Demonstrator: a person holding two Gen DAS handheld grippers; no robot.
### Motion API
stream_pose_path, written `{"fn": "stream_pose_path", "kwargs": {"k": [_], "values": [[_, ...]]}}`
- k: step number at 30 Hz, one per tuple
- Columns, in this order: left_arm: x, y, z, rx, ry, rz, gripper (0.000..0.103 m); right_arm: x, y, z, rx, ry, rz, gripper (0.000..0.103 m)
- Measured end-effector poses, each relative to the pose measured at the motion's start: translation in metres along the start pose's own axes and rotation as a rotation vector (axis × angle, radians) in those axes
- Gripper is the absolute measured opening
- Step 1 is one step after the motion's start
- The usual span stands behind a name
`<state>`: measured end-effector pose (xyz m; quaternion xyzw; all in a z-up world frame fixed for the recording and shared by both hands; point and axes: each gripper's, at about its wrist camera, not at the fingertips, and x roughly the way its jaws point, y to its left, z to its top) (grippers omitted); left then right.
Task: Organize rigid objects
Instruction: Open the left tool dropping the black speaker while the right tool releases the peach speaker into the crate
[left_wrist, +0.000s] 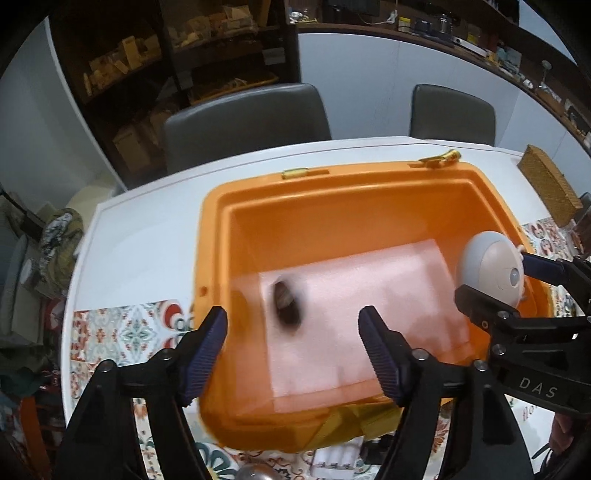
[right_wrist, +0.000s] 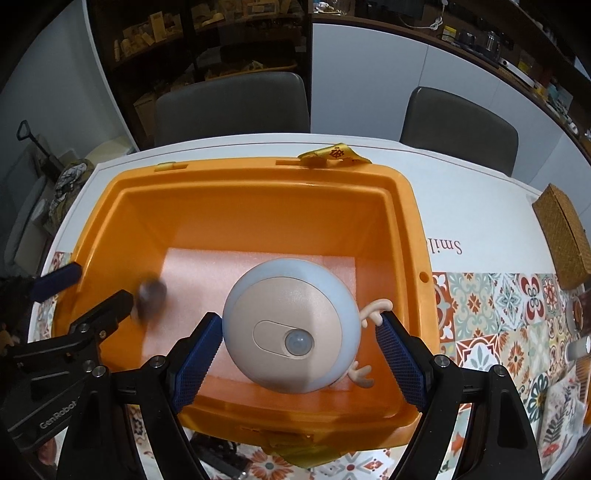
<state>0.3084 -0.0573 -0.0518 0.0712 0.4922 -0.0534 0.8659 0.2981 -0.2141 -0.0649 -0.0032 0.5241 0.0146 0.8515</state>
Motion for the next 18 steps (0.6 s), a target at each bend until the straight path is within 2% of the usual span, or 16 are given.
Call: {"fn": "stream_pose_path", "kwargs": {"k": [4,12,18], "values": [[-0.008,0.008,-0.001,-0.022,-0.013,0.01,0.084,0.0,0.001,-0.001,-0.001,0.001,0.002,0.085],[-0.016,0.023,-0.009,-0.066,-0.016,0.033,0.084,0.003,0.006,-0.002,-0.002,0.013,0.023,0.085],[-0.024,0.027,-0.019,-0.089,-0.017,0.035,0.087,-0.004,0.011,-0.005,-0.018,-0.014,0.003,0.09]]}}
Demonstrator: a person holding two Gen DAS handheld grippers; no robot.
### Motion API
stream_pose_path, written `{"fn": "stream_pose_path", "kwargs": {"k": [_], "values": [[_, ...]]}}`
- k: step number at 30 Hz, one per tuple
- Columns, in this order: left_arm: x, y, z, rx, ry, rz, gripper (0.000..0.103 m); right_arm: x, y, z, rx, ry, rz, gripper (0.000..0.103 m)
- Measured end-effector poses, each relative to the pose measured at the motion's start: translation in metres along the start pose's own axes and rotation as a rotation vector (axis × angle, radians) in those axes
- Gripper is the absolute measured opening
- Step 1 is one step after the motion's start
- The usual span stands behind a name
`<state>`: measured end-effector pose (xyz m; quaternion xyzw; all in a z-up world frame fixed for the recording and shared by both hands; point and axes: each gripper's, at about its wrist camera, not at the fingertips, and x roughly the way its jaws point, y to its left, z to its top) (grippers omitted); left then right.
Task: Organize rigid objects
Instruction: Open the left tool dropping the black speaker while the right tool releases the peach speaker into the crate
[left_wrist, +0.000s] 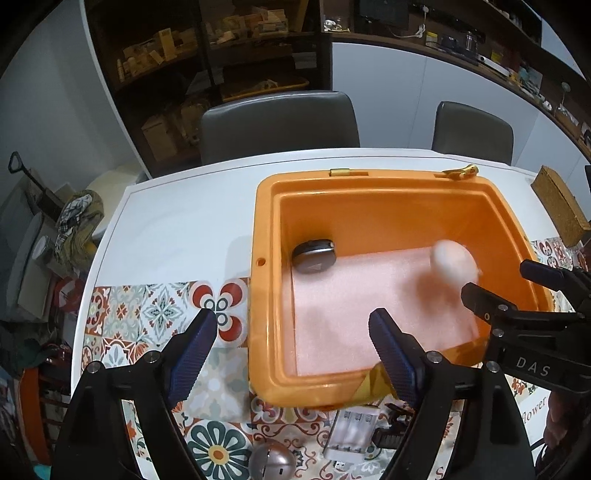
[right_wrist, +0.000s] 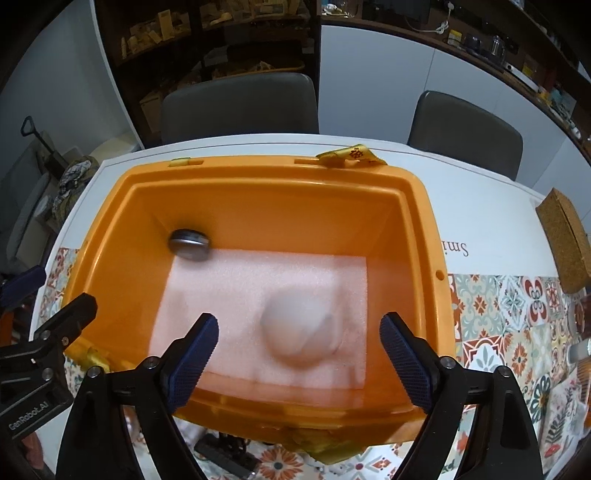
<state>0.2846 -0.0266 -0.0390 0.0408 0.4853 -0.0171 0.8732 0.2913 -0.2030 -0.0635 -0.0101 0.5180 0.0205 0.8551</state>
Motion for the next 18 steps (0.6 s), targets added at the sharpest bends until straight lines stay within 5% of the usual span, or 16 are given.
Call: {"fn": "stream_pose_path", "kwargs": {"k": [18], "values": [[-0.036,0.009,-0.029,-0.037,-0.042,0.0,0.092,-0.055,0.01,-0.035,-0.018,-0.079,0.0,0.09]]}}
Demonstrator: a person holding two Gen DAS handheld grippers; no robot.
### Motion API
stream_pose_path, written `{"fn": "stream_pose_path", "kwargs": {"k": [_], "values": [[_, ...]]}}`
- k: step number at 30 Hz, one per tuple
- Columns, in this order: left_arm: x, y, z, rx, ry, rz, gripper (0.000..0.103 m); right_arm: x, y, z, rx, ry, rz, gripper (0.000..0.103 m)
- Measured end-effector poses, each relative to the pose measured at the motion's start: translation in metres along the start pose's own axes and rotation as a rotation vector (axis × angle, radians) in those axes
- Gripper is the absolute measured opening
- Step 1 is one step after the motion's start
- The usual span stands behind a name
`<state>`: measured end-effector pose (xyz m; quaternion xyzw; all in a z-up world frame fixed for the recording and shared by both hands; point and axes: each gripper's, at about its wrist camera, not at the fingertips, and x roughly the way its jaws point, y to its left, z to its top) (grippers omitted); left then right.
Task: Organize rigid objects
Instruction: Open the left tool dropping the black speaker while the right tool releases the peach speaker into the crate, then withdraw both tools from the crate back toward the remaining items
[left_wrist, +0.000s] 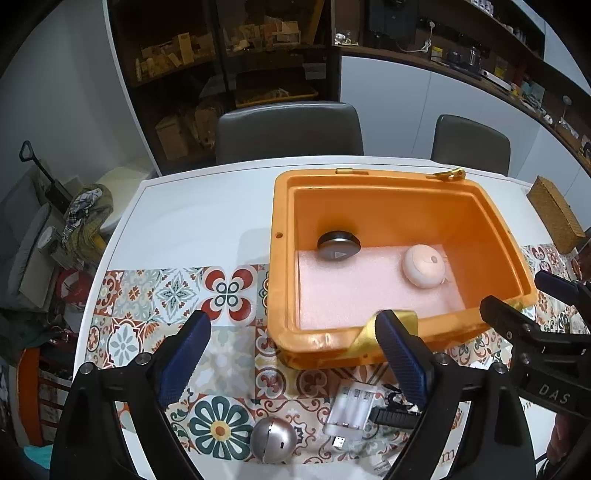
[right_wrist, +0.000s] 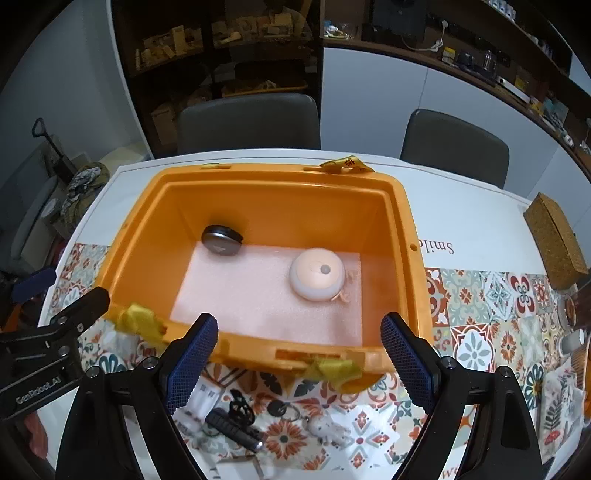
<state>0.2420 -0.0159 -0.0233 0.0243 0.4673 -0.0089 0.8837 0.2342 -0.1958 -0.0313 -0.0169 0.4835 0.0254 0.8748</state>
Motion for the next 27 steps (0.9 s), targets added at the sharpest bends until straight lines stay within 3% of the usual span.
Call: {"fn": "stream_pose_path", "kwargs": {"k": [13,22,27], "values": [[-0.026,0.008,-0.032,-0.027,0.004,-0.016,0.092,-0.025,0.009,-0.035,0.0,0.002,0.043,0.09],[-0.028,0.01,-0.06,-0.026,0.027,0.019,0.092,-0.028,0.016,-0.061,-0.021,0.026,0.038,0.09],[-0.026,0.012,-0.073,-0.053,0.056,-0.001,0.092,-0.025,0.018,-0.072,-0.025,0.054,0.043,0.09]]}}
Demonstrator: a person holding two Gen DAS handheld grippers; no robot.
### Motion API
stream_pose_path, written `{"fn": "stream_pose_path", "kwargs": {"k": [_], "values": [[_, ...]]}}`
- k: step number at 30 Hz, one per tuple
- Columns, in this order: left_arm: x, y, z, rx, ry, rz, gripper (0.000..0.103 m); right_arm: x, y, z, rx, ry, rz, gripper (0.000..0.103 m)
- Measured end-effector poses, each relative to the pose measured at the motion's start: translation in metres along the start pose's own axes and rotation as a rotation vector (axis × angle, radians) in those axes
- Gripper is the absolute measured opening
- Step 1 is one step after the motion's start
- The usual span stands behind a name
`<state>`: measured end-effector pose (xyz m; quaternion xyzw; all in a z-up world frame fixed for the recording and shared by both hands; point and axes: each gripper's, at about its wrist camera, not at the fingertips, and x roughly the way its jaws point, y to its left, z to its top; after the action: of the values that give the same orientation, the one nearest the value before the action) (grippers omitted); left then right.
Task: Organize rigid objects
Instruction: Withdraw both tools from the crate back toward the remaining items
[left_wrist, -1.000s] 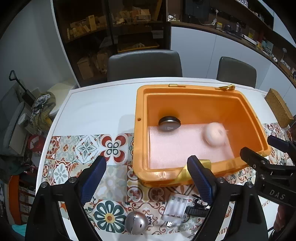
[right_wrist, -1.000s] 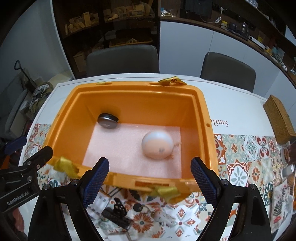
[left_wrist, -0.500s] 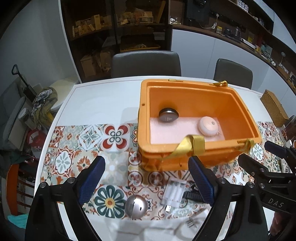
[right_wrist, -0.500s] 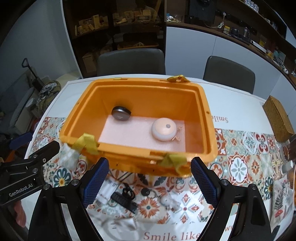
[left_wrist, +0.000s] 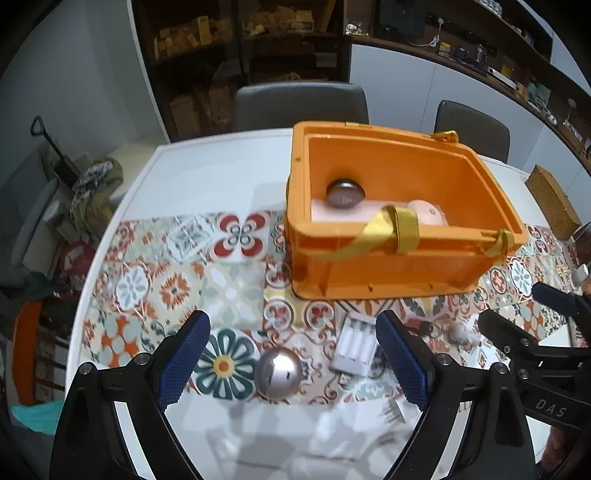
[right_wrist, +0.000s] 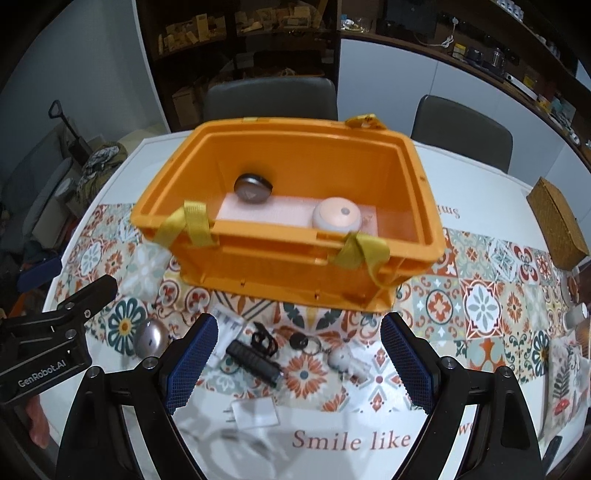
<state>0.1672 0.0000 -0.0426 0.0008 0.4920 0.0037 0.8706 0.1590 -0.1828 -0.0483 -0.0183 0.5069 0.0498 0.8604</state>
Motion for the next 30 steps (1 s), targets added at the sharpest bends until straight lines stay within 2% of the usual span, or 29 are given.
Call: {"fn": "stream_pose_path", "kwargs": {"k": [23,30], "values": [[0.029,0.014,-0.067,-0.095,0.186,0.002,0.092,0.035,0.016,-0.055,-0.048,0.171,0.038,0.09],[0.037,0.016,-0.081,-0.09,0.223,0.02,0.092,0.049,0.025,-0.07,-0.076,0.224,0.052,0.09]]}}
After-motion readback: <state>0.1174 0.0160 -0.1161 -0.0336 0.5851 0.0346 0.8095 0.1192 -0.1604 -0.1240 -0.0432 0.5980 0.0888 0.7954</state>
